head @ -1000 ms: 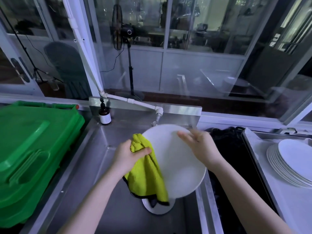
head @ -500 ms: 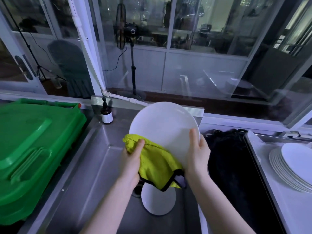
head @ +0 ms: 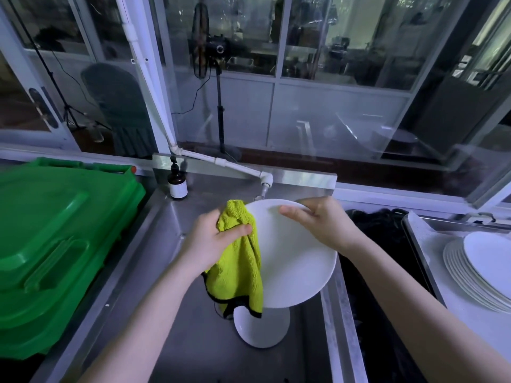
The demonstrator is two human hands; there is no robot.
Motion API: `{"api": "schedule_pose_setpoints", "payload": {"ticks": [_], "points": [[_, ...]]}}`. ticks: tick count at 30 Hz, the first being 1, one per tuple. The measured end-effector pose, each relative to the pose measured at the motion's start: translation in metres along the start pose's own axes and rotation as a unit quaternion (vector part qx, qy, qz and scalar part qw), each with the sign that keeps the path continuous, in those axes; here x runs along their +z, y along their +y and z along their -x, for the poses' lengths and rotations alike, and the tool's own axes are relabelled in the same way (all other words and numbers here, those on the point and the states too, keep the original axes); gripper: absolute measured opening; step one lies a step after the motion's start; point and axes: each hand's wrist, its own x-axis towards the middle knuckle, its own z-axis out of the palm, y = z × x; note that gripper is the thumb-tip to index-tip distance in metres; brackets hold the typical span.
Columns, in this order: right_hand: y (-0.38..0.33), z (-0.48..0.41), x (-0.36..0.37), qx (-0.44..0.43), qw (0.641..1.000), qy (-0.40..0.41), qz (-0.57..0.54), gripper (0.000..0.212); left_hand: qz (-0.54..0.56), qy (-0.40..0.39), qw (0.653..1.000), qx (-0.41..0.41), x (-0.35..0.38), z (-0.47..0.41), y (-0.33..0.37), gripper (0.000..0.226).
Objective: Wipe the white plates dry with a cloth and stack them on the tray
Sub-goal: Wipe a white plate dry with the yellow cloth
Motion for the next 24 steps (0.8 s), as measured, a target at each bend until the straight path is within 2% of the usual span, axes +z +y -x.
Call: {"api": "schedule_pose_setpoints", "payload": {"ticks": [2,4,6,8,10,13,16,18,19,21,23,24], "points": [[0.004,0.003,0.004,0.004,0.999,0.044,-0.016,0.063,0.054,0.021,0.998,-0.034,0.001,0.005,-0.006,0.019],[0.011,0.007,0.011,0.077,0.984,0.104,-0.121,0.07,0.161,0.09,0.978,-0.099,0.011,0.013,-0.016,0.029],[0.013,0.013,0.022,0.159,0.932,0.178,-0.274,0.072,0.278,0.165,0.932,-0.165,0.022,0.02,-0.021,0.025],[0.014,0.018,0.034,0.191,0.9,0.216,-0.327,0.069,0.297,0.186,0.916,-0.197,0.024,0.019,-0.023,0.018],[0.015,0.024,0.035,0.181,0.916,0.204,-0.294,0.064,0.245,0.151,0.941,-0.178,0.014,0.014,-0.023,0.016],[0.01,0.024,0.02,0.134,0.958,0.152,-0.202,0.057,0.12,0.045,0.986,-0.105,-0.007,0.002,-0.014,0.019],[-0.005,0.015,0.013,0.045,0.995,0.061,-0.064,0.056,-0.008,-0.038,0.998,-0.041,-0.011,-0.008,0.001,0.021],[-0.01,0.012,0.012,-0.013,1.0,0.027,-0.002,0.057,-0.054,-0.07,0.996,-0.027,-0.009,-0.009,0.006,0.022],[-0.009,0.012,0.011,-0.022,0.999,0.029,0.007,0.058,-0.043,-0.067,0.996,-0.028,-0.006,-0.006,0.004,0.021],[-0.001,0.014,0.008,0.017,0.996,0.077,-0.04,0.062,0.063,-0.007,0.996,-0.067,0.001,0.007,-0.005,0.016],[0.008,0.019,0.011,0.097,0.973,0.147,-0.148,0.068,0.193,0.074,0.968,-0.143,0.011,0.02,-0.015,0.013],[0.012,0.02,0.014,0.126,0.959,0.167,-0.192,0.07,0.222,0.097,0.956,-0.168,0.014,0.024,-0.018,0.013]]}}
